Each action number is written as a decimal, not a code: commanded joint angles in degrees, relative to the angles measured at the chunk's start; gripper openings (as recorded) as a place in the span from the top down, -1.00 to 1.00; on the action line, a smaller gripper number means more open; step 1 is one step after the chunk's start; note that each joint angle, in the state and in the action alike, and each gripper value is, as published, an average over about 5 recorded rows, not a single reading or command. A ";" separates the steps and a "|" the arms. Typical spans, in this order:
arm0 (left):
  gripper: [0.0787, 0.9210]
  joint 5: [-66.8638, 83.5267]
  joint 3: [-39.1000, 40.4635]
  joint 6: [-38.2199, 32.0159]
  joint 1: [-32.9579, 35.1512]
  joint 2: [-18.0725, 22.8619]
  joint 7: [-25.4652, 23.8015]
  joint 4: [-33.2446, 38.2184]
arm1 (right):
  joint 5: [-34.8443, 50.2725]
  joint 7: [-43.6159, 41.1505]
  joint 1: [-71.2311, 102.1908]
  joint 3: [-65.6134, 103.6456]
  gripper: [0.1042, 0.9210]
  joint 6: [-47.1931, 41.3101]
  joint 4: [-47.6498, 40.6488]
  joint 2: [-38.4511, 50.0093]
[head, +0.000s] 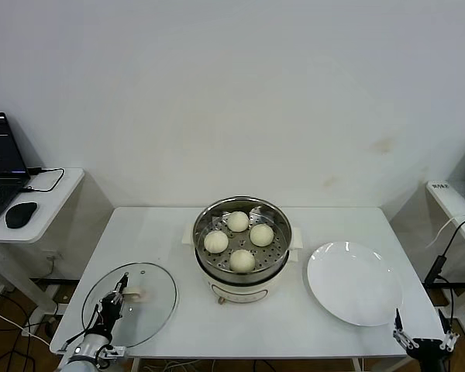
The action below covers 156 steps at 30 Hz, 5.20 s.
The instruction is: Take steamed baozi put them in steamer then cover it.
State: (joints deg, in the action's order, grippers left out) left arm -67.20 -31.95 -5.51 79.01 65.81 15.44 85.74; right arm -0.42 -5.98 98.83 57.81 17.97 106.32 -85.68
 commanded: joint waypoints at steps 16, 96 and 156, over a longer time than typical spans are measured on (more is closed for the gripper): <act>0.83 19.03 -6.16 19.20 3.39 -15.26 -17.50 32.59 | -3.05 -0.23 0.65 -4.79 -0.76 1.18 0.91 0.47; 0.83 -6.51 43.59 37.72 -36.63 12.33 -31.65 9.56 | -16.60 3.87 -2.26 -9.90 -0.76 3.73 -5.25 -4.87; -0.77 84.71 -4.20 -4.41 31.75 8.83 -5.24 37.45 | 1.84 -1.14 7.51 -17.16 -0.76 -1.75 4.46 7.15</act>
State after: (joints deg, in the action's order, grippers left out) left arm 3.74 -30.08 -1.59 100.57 70.55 7.30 126.21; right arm -5.63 -5.66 102.54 43.14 18.39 107.71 -82.27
